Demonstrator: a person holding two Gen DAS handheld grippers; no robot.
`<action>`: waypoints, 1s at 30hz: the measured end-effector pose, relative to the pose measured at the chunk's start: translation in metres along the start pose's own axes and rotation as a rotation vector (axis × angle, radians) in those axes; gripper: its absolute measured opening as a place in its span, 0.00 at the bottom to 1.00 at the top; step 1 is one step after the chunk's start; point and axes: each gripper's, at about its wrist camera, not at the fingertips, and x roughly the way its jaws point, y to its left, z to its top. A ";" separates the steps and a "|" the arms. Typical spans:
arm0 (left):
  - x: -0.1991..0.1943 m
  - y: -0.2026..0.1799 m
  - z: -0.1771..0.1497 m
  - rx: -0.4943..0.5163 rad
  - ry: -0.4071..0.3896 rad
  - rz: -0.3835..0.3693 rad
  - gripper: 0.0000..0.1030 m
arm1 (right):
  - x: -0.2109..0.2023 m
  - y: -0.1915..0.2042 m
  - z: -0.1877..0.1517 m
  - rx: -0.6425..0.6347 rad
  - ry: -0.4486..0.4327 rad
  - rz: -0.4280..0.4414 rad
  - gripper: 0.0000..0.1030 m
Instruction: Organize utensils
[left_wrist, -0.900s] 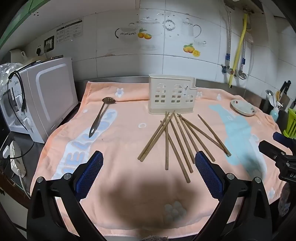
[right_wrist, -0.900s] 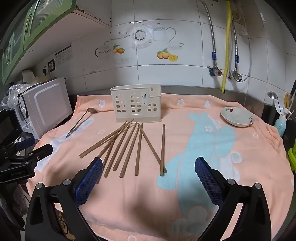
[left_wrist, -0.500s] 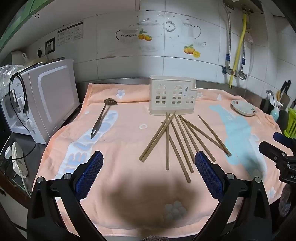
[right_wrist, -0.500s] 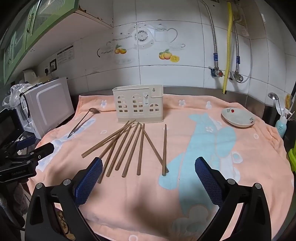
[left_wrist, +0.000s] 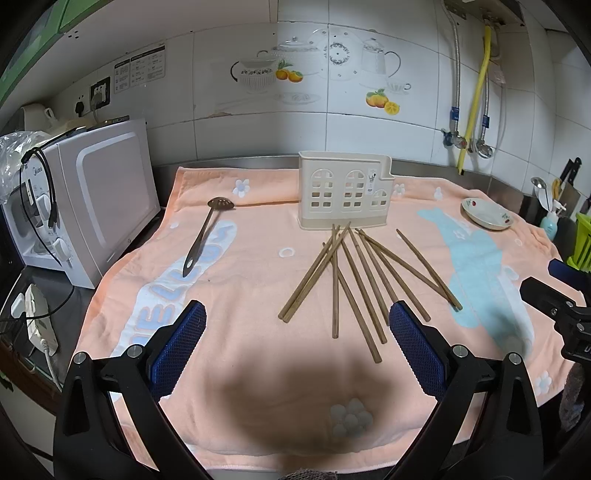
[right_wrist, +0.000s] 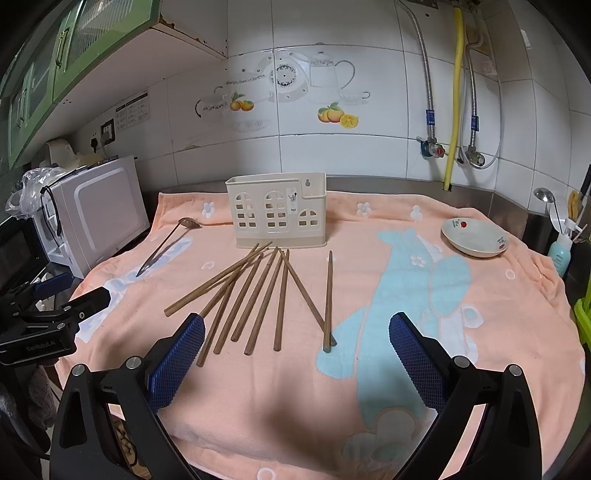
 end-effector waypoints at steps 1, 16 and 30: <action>-0.001 0.000 0.000 0.001 0.000 0.000 0.95 | 0.000 0.000 0.000 0.000 0.000 -0.001 0.94; -0.003 0.001 0.001 0.006 -0.004 0.000 0.95 | -0.001 0.000 -0.001 -0.001 -0.001 0.000 0.94; -0.004 -0.002 0.001 0.008 -0.005 0.001 0.95 | -0.001 0.003 0.001 -0.003 0.000 0.000 0.94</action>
